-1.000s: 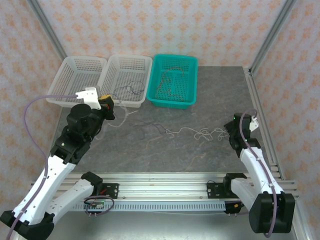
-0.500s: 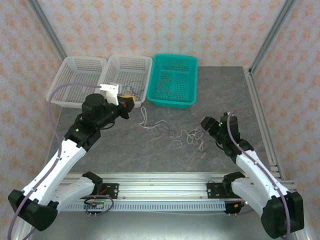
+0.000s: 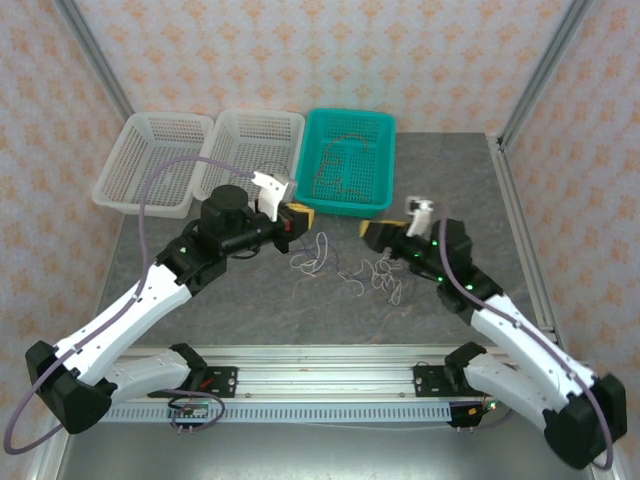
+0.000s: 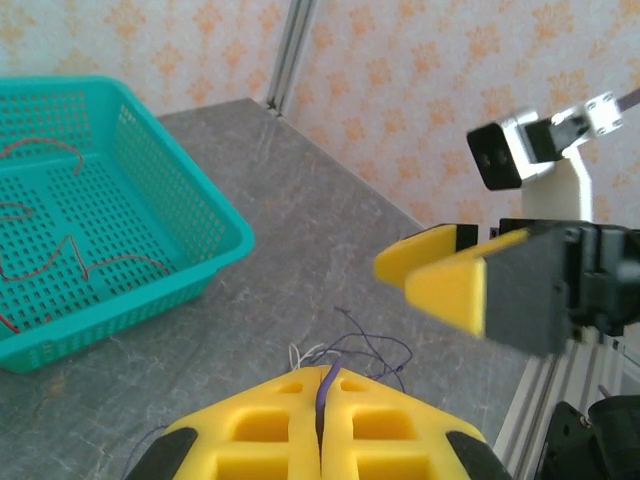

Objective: Untangle the cables

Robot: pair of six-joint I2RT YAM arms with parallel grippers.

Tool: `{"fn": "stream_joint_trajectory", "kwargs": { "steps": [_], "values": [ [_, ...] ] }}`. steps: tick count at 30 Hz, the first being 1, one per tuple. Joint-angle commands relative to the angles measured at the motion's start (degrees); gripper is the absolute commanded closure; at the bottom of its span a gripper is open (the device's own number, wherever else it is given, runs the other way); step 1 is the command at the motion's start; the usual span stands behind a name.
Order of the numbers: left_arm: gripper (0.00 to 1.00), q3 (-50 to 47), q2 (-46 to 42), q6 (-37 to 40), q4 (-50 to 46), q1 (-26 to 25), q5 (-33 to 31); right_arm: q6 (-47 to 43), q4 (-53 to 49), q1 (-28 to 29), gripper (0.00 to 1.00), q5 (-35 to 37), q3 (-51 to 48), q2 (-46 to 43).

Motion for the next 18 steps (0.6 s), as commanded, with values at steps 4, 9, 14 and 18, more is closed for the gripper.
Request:
{"fn": "stream_joint_trajectory", "kwargs": {
  "steps": [4, 9, 14, 18],
  "values": [
    [1.0, 1.8, -0.5, 0.0, 3.1, -0.9, 0.6, -4.0, 11.1, 7.1, 0.39, -6.4, 5.2, 11.1],
    [1.0, 1.3, -1.5, 0.4, 2.4, -1.0, 0.0, -3.5, 11.5, 7.9, 0.61, -7.7, 7.3, 16.6],
    [1.0, 0.7, -2.0, 0.9, 2.3, -1.0, -0.7, -2.8, 11.6, 8.3, 0.74, -10.2, 7.1, 19.4],
    [1.0, 0.8, -1.8, 1.1, 2.6, -1.0, -1.1, -2.4, 11.6, 8.4, 0.9, -9.1, 6.1, 19.5]
  ]
}}
